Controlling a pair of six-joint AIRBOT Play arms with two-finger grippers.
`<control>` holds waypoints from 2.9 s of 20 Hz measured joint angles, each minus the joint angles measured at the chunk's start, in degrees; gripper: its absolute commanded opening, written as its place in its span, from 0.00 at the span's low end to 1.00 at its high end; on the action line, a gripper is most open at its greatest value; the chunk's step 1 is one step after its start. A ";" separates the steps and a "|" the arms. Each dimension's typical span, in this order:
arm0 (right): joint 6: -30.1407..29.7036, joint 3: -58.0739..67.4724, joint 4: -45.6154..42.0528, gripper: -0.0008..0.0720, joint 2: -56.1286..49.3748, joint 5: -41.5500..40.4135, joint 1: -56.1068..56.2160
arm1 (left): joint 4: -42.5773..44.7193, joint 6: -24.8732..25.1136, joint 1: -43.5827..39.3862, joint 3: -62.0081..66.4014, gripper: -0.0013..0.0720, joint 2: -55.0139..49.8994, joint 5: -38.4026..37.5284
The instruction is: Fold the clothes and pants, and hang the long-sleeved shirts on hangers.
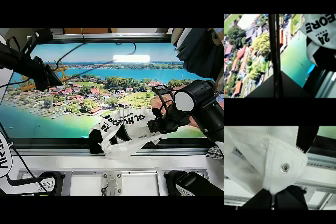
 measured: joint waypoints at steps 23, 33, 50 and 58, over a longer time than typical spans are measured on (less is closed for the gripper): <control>-2.60 6.05 -0.02 0.04 0.00 0.50 -3.58 | -2.78 31.82 1.31 -54.71 0.04 19.61 3.96; -2.89 9.16 0.00 0.04 0.00 1.40 -4.90 | -9.90 31.34 -5.40 -55.87 0.04 16.90 16.94; -6.71 23.78 0.42 0.03 -8.94 1.62 1.09 | -13.75 30.93 -13.44 -55.87 0.04 6.91 20.52; -5.81 25.27 -1.70 0.03 -10.27 1.66 3.56 | -14.58 30.93 -7.28 -55.87 0.04 8.39 18.49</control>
